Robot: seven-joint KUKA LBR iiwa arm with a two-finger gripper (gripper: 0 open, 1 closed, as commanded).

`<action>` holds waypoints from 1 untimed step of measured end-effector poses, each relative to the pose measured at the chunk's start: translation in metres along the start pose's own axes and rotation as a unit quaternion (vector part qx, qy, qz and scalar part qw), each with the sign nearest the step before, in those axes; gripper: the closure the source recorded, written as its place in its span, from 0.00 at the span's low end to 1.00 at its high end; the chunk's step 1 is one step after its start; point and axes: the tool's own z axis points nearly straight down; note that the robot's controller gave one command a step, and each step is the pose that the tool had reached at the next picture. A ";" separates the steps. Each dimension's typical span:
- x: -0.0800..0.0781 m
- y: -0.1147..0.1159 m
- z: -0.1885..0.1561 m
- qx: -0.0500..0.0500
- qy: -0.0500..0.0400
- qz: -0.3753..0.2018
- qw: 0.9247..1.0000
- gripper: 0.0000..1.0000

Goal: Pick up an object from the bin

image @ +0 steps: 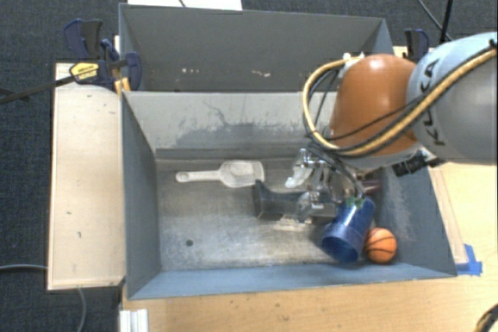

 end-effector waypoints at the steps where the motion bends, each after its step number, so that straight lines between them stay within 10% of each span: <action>1: -0.014 0.003 -0.105 0.000 -0.001 -0.057 0.998 1.00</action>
Offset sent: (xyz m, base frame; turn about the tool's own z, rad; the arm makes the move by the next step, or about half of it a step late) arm 0.0000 0.0000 0.0000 0.0000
